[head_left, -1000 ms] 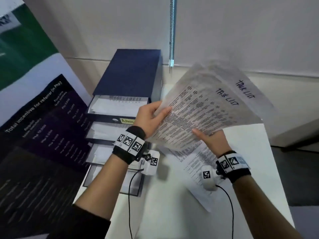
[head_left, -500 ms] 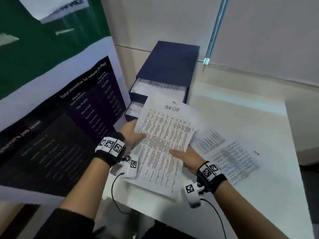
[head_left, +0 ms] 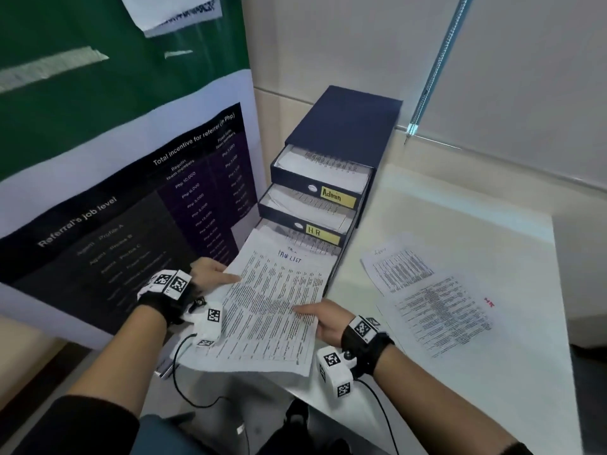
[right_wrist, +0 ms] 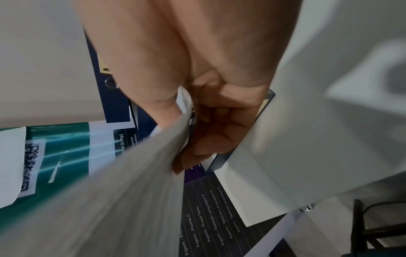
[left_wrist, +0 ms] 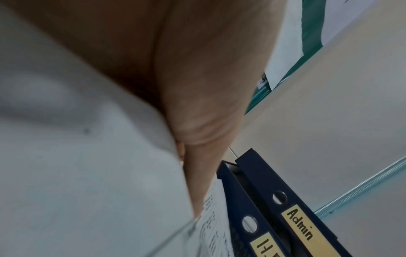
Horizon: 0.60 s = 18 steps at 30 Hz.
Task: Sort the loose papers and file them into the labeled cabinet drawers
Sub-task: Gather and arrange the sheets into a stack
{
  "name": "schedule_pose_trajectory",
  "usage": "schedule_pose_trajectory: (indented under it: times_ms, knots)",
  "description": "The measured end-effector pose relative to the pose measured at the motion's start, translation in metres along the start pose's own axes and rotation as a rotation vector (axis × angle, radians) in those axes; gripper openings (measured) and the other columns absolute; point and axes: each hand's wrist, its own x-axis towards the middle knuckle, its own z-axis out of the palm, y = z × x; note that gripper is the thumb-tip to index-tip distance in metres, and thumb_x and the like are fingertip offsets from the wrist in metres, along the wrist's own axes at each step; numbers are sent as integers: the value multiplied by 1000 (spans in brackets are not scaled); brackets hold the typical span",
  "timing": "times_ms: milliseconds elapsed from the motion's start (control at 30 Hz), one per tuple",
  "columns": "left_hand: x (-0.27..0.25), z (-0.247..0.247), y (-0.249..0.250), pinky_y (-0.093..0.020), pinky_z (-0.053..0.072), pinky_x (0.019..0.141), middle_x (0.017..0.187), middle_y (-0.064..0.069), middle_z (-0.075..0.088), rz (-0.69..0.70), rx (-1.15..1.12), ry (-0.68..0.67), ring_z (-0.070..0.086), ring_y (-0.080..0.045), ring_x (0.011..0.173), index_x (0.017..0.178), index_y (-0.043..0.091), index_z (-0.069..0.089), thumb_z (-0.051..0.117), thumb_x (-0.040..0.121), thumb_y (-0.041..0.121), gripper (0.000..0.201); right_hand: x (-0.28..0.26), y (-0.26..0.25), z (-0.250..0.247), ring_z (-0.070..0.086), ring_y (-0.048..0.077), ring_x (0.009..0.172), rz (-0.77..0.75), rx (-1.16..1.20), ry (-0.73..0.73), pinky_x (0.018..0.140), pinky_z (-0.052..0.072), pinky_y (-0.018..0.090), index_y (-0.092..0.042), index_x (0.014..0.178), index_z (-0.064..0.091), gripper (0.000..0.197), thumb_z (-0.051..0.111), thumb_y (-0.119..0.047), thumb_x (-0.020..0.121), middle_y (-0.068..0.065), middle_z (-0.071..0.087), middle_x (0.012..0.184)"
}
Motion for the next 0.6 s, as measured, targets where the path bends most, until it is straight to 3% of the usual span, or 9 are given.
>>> schedule_pose_trajectory:
  times_ms: [67, 133, 233, 267, 333, 433, 533, 600]
  knots:
    - [-4, 2, -1, -23, 23, 41, 42, 2, 31, 20, -43, 104, 28, -14, 38, 51, 16, 44, 78, 78, 41, 50, 2, 0, 1, 67, 33, 107, 3, 9, 26, 97, 52, 45, 4, 127, 57, 33, 58, -4, 95, 20, 69, 117]
    - [-7, 4, -2, -27, 31, 46, 49, -1, 41, -30, -101, 159, 36, -15, 43, 53, 16, 47, 75, 81, 43, 48, 4, -1, 3, 65, 34, 112, -16, 34, 62, 100, 50, 47, 3, 128, 56, 33, 57, -3, 95, 21, 66, 122]
    - [-11, 1, 3, -23, 45, 56, 80, -6, 63, -88, -140, 63, 55, -13, 65, 84, 14, 65, 74, 83, 40, 27, 9, -9, -1, 64, 36, 113, -28, 57, 140, 101, 48, 50, 7, 128, 53, 34, 55, -2, 96, 24, 65, 122]
    - [-13, -1, 3, -23, 48, 61, 94, -9, 67, -93, -160, 0, 60, -14, 75, 100, 13, 66, 79, 78, 40, 36, 10, -13, -3, 64, 37, 113, -26, 61, 155, 100, 49, 50, 8, 128, 53, 34, 55, -3, 96, 25, 65, 122]
    - [-9, -4, -3, -25, 52, 79, 118, -14, 67, -130, -118, -29, 64, -18, 95, 123, 10, 60, 90, 63, 42, 73, 11, -22, -6, 64, 37, 111, -21, 66, 172, 97, 51, 50, 9, 127, 53, 34, 54, -5, 96, 25, 64, 123]
    - [-11, -6, -4, -25, 48, 77, 113, -10, 70, -111, -24, 89, 65, -21, 96, 114, 10, 69, 84, 71, 40, 54, 16, -28, -6, 65, 35, 104, -33, 76, 187, 91, 54, 48, 7, 123, 54, 28, 51, -4, 97, 24, 64, 123]
    - [-11, -8, 4, -26, 45, 75, 113, -16, 69, -107, 8, 104, 63, -23, 91, 110, 4, 70, 76, 80, 41, 48, 23, -28, -4, 66, 34, 107, 2, 13, 144, 103, 47, 49, 5, 121, 55, 28, 54, -4, 95, 21, 67, 117]
    - [-1, -5, 7, -28, 44, 73, 115, -24, 67, -107, 49, 134, 64, -30, 95, 112, -4, 66, 69, 87, 42, 52, 24, -26, -3, 66, 32, 101, 41, -36, 136, 103, 48, 47, 2, 118, 57, 24, 54, -6, 96, 20, 67, 115]
